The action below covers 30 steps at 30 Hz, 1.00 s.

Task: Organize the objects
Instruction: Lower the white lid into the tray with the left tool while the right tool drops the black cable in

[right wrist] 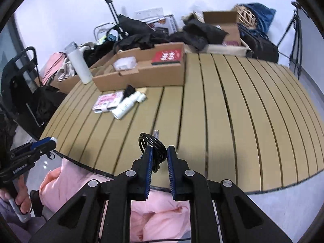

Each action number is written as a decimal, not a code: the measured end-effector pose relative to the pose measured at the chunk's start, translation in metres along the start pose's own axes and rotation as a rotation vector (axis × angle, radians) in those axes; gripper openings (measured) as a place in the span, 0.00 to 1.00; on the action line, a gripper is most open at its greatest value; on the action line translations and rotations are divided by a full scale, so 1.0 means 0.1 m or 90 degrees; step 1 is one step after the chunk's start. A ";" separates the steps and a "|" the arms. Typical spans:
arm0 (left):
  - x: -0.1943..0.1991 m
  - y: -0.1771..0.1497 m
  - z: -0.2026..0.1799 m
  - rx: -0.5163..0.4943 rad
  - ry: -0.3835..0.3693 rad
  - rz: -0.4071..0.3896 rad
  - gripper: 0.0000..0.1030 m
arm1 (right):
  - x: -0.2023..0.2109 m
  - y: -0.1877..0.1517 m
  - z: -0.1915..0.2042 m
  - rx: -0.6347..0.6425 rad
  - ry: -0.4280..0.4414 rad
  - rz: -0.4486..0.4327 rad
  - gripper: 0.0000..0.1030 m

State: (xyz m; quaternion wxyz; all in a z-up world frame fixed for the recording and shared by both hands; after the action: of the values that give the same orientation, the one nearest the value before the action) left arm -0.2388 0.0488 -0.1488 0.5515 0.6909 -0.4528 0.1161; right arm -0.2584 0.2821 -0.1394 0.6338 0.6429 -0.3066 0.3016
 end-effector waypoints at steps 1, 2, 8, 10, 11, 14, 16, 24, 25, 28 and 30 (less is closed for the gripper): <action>0.03 0.10 0.01 0.000 -0.009 -0.006 0.25 | 0.05 0.04 0.03 0.002 0.009 -0.008 0.15; 0.07 0.24 0.03 -0.002 -0.014 -0.012 0.25 | 0.07 0.12 0.09 0.007 0.025 -0.015 0.15; 0.02 1.27 0.29 -0.050 0.011 -0.021 0.25 | -0.06 0.88 0.30 0.049 0.052 -0.056 0.15; -0.12 1.61 0.37 -0.056 0.007 -0.019 0.25 | -0.20 1.29 0.34 0.047 0.067 -0.059 0.15; -0.26 1.83 0.43 -0.054 -0.002 -0.009 0.25 | -0.29 1.47 0.38 0.053 0.074 -0.057 0.15; -0.71 2.28 0.61 -0.043 -0.020 0.021 0.25 | -0.77 2.10 0.57 0.072 0.078 -0.043 0.15; -1.06 2.47 0.73 -0.028 -0.032 0.051 0.25 | -1.15 2.39 0.67 0.063 0.085 -0.015 0.15; -2.45 2.55 1.55 0.031 0.062 0.190 0.25 | -2.83 2.79 1.26 0.059 0.074 0.138 0.16; -2.52 2.54 1.60 0.025 0.072 0.196 0.25 | -2.97 2.81 1.33 0.053 0.078 0.148 0.16; -2.59 2.51 1.75 0.030 0.100 0.218 0.33 | -3.25 2.85 1.52 0.068 0.070 0.164 0.20; -2.51 2.47 1.77 0.051 0.087 0.218 0.39 | -3.30 2.82 1.55 0.077 0.060 0.174 0.33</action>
State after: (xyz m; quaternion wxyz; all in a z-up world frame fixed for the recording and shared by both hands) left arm -0.6267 0.0245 -0.2166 0.5250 0.6159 -0.5203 0.2727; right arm -0.6856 0.1290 -0.2196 0.5609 0.6172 -0.3425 0.4326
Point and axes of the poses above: each gripper's, at about its wrist camera, not at the fingertips, and x roughly against the way its jaws point, z to its left, y to its top, the point moved 9 cm from there along -x, roughly the way its jaws point, and after that the axes turned 14 degrees about -y, right-handed, at the moved point
